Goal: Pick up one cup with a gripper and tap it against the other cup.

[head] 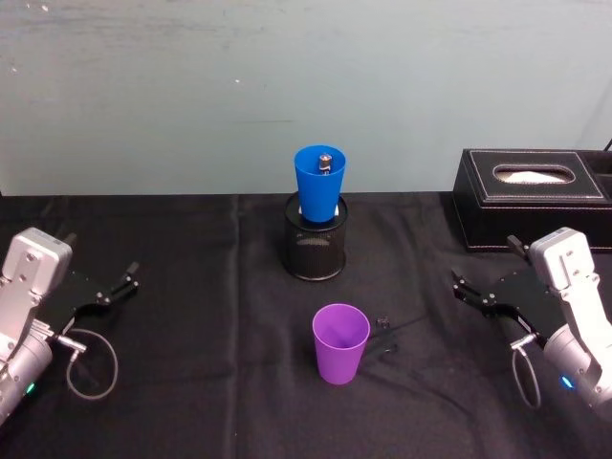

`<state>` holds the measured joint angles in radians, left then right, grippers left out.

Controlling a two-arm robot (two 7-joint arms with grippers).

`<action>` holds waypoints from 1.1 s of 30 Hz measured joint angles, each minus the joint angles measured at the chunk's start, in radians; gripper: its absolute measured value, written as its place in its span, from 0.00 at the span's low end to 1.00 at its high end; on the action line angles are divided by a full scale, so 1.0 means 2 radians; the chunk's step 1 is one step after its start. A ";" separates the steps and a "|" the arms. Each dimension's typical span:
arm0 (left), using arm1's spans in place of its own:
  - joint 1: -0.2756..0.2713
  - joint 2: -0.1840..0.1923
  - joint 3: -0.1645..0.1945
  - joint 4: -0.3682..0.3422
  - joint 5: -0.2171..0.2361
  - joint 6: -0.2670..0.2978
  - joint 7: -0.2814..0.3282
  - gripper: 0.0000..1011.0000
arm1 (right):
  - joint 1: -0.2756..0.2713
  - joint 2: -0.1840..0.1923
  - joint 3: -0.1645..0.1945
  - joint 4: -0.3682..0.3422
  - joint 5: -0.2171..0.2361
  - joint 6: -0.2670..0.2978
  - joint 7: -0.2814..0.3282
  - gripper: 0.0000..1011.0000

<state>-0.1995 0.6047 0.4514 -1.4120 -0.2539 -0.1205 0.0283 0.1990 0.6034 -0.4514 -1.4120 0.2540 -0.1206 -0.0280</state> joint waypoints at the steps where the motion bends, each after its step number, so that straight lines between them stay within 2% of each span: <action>1: 0.000 0.000 0.000 0.000 0.000 0.000 0.000 0.99 | 0.000 0.000 0.000 0.000 0.000 0.000 0.000 0.99; 33: 0.000 0.000 0.000 0.000 0.000 0.000 0.000 0.99 | 0.000 0.001 0.000 0.000 0.000 0.000 0.000 0.99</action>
<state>-0.1995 0.6047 0.4514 -1.4120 -0.2539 -0.1205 0.0283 0.1996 0.6047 -0.4514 -1.4120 0.2540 -0.1205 -0.0283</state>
